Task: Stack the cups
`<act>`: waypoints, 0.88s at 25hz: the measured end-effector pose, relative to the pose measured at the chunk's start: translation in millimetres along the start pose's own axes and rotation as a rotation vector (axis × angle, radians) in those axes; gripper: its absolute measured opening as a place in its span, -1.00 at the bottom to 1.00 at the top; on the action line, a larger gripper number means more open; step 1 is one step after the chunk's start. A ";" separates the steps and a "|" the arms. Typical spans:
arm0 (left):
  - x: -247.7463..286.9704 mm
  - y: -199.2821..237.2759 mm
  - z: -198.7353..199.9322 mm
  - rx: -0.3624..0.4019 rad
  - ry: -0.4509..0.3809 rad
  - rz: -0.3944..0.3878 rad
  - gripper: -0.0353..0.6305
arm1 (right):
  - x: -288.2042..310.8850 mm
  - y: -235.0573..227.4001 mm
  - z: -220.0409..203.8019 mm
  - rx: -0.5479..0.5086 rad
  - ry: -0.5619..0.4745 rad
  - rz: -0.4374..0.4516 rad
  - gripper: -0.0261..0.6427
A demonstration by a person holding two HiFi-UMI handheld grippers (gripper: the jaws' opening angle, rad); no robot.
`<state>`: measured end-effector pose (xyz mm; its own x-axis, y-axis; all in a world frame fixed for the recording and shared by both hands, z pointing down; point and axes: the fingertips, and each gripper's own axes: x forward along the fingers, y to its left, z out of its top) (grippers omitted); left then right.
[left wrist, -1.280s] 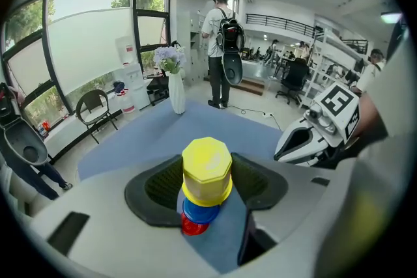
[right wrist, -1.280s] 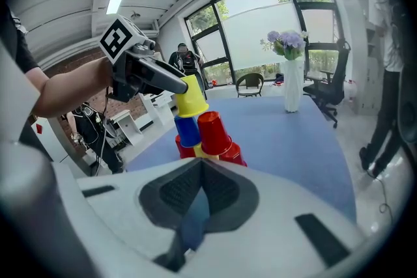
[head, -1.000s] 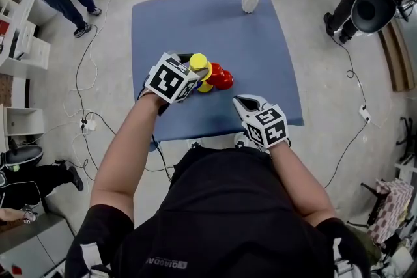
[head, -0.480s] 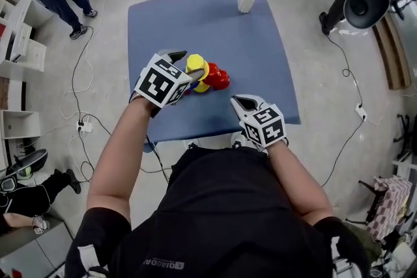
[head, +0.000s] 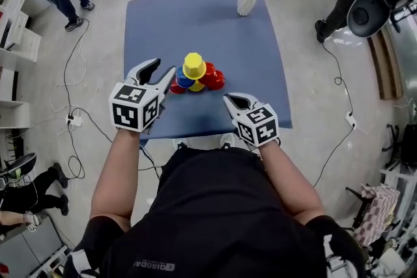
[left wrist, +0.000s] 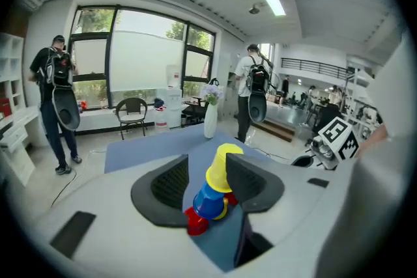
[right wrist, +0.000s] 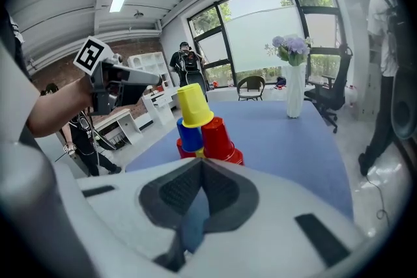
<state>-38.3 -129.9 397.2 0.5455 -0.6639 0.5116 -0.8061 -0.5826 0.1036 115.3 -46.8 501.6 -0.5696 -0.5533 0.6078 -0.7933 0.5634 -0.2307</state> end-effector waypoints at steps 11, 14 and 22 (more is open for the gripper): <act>-25.0 4.1 -101.7 -0.142 0.059 0.138 -0.88 | -5.2 4.4 10.1 -0.024 -0.030 0.009 -0.91; -21.6 0.0 -118.9 -0.179 0.096 0.130 -0.88 | -5.1 5.1 13.0 -0.063 -0.034 -0.010 -0.92; -22.5 -10.9 -159.2 -0.190 0.190 0.100 -0.88 | -2.8 11.6 5.9 -0.081 -0.025 -0.005 -0.92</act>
<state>-78.2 -34.0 520.4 0.4225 -0.6036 0.6761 -0.8922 -0.4082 0.1931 106.4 -42.3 492.7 -0.5716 -0.5708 0.5895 -0.7769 0.6077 -0.1648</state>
